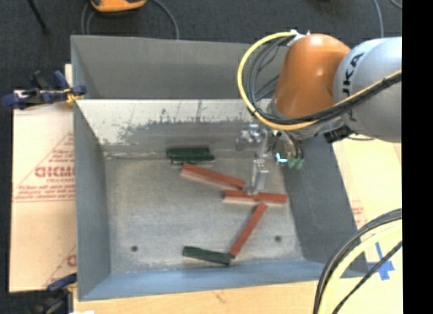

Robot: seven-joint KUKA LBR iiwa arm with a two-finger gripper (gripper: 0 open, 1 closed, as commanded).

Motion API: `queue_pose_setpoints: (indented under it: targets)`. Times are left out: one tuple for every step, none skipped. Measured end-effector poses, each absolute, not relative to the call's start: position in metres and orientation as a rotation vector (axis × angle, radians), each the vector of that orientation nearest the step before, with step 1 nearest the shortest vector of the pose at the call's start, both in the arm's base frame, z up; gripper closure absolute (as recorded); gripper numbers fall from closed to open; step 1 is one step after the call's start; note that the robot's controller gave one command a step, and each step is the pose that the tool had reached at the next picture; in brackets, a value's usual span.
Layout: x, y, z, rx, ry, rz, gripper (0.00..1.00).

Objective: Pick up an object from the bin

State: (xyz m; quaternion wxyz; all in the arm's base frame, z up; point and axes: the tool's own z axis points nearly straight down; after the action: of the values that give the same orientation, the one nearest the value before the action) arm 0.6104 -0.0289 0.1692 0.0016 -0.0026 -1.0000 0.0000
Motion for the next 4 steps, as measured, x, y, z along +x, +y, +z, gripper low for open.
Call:
queue_pose_setpoints:
  targets:
    - [0.611, -0.029, 0.172, -0.008, -3.142, 0.0, 0.0]
    - [0.624, -0.032, 0.18, -0.047, -3.147, -0.002, 0.0]
    - [0.594, -0.038, 0.128, -0.085, -3.15, -0.002, 0.0]
    - [0.627, -0.051, 0.084, -0.159, -3.144, -0.002, 0.0]
